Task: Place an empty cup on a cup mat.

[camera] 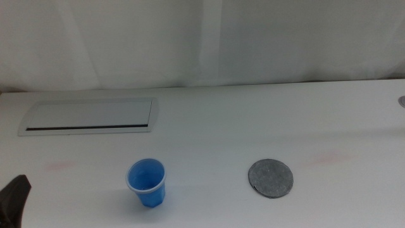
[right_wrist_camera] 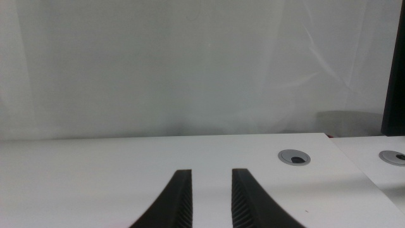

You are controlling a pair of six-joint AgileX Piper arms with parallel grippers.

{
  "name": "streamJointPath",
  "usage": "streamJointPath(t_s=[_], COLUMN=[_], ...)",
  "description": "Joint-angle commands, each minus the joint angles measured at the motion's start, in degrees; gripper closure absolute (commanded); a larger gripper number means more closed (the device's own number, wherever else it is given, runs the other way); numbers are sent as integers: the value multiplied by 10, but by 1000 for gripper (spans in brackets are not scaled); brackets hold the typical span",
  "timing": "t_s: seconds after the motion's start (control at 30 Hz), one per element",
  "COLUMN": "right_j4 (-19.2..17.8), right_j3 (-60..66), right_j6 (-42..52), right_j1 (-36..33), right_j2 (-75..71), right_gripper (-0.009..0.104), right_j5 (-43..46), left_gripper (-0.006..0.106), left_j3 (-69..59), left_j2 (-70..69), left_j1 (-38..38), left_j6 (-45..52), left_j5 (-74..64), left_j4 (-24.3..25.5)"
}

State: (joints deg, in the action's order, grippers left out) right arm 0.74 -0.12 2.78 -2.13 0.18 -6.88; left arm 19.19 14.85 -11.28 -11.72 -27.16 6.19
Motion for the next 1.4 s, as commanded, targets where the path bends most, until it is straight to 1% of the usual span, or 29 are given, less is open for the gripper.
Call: streamJointPath(t_s=[0.0,0.1,0.27,0.33,0.53,0.6,0.67,0.83,0.9,0.97,1.03,1.27,1.37], right_j4=[-1,-1,-1,-1,-1,-1,-1,-1,-1,-1,-1,-1,-1], right_j3=[22,22,22,22,22,22,22,22,22,22,22,22,22], right_j6=[4,4,4,4,4,4,4,4,4,4,4,4,4], right_j1=[-2,-2,-2,-2,-2,-2,-2,-2,-2,-2,-2,-2,-2], right_j2=[-18,-18,-18,-18,-18,-18,-18,-18,-18,-18,-18,-18,-18], right_gripper=[71,71,71,71,71,71,71,71,71,71,71,71,71], right_j5=[0,0,0,0,0,0,0,0,0,0,0,0,0], left_gripper=[9,9,9,9,9,9,9,9,9,9,9,9,9], left_j3=[2,21,95,137,264,294,316,341,346,346,346,348,348], left_j2=[1,3,30,59,170,214,257,351,388,421,449,541,571], left_j1=[-20,-32,-36,-36,-36,-36,-36,-36,-36,-36,-36,-36,-36], left_j6=[1,4,52,73,167,193,215,230,242,263,281,266,242], left_j5=[-16,-44,-122,-166,-249,-267,-284,-308,-311,-303,-297,-278,-264], left_j4=[-8,-9,-15,-43,-152,-171,-172,-177,-195,-224,-236,-236,-237])
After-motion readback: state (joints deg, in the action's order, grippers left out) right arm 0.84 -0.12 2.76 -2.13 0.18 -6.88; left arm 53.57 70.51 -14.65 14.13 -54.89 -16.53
